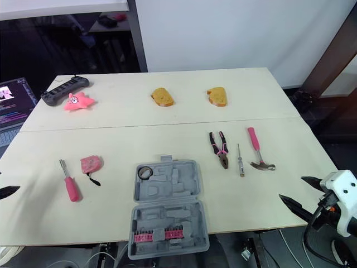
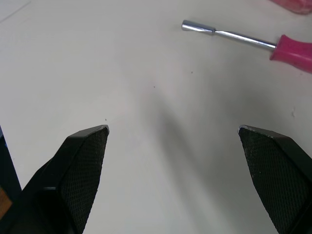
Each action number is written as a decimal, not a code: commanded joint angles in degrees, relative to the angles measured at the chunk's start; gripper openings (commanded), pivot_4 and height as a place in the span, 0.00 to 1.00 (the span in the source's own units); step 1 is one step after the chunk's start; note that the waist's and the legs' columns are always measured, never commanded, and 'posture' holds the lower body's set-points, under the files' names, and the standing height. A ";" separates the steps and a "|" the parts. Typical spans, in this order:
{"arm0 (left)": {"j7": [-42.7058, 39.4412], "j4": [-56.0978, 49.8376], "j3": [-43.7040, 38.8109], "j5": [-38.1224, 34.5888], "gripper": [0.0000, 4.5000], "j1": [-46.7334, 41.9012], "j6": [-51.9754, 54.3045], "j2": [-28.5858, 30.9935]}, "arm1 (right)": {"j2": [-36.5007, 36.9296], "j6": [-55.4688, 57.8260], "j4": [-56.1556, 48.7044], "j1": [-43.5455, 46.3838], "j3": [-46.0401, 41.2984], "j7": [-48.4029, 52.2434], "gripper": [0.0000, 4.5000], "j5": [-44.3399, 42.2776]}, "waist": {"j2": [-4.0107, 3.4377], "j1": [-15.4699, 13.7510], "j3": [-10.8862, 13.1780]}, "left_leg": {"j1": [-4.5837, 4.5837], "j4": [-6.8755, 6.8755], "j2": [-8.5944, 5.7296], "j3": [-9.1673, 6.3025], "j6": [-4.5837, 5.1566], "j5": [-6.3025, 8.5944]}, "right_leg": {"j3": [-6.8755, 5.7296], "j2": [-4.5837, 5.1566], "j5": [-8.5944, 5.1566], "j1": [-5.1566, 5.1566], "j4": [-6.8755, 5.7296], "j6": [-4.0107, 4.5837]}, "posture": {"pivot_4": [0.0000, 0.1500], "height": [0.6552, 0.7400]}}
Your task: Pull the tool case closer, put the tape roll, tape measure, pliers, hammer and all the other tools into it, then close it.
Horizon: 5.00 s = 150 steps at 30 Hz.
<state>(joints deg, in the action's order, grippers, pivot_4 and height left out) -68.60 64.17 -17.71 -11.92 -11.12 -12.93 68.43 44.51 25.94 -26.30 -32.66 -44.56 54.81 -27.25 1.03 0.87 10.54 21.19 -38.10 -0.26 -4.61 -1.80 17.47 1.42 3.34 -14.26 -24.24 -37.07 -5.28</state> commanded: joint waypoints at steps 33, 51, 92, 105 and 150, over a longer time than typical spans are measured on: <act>68.82 -89.25 1.30 -3.31 0.99 20.53 50.08 -56.09 | 2.04 11.67 -15.65 35.21 36.71 -6.54 1.00 -14.82 | 0.32 -1.62 -0.33 | -0.03 -0.13 -0.15 -0.10 -0.04 -0.02 | -0.01 0.12 0.06 0.20 0.10 -0.07 | 1.00 1.00; 73.33 -78.92 2.38 -1.01 0.99 12.68 56.73 -60.74 | 2.46 13.31 -17.45 35.65 36.70 -10.51 1.00 -15.42 | 0.10 -1.58 -0.46 | -0.04 -0.12 -0.20 -0.11 -0.05 -0.02 | -0.01 0.16 0.06 0.19 0.10 -0.06 | 1.00 1.00; 37.36 -80.81 3.66 -3.02 0.01 45.43 28.49 -42.63 | 5.18 15.84 -19.53 29.47 32.55 -11.90 1.00 -16.68 | -0.51 -1.42 -0.82 | 0.07 0.01 -0.11 0.10 -0.05 -0.01 | 0.00 0.26 -0.08 0.37 0.98 0.19 | 1.00 1.00; 27.57 -72.31 0.60 -2.86 0.01 51.49 16.46 -37.94 | 5.54 15.12 -19.60 28.95 32.97 -11.49 1.00 -16.40 | -0.50 -1.03 -0.83 | 0.07 0.01 -0.06 0.09 -0.04 0.00 | -0.01 0.21 -0.09 0.37 0.99 0.18 | 1.00 1.00; -23.90 -29.63 14.30 -9.44 0.99 10.68 -13.34 -8.91 | 5.82 9.33 -17.60 31.29 37.27 -7.21 1.00 -10.30 | -0.31 0.34 -0.89 | 0.22 0.16 0.13 0.14 0.05 0.05 | -0.03 0.01 0.11 0.04 0.94 0.22 | 1.00 1.00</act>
<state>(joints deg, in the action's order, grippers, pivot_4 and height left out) -92.22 36.30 -4.67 -22.42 0.30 -27.65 59.29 50.64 35.24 -41.38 -1.68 -6.14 48.61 -37.21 0.72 1.21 9.64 21.42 -37.93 -0.13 -4.47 -1.73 17.53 1.40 3.33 -14.14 -24.23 -36.17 -5.08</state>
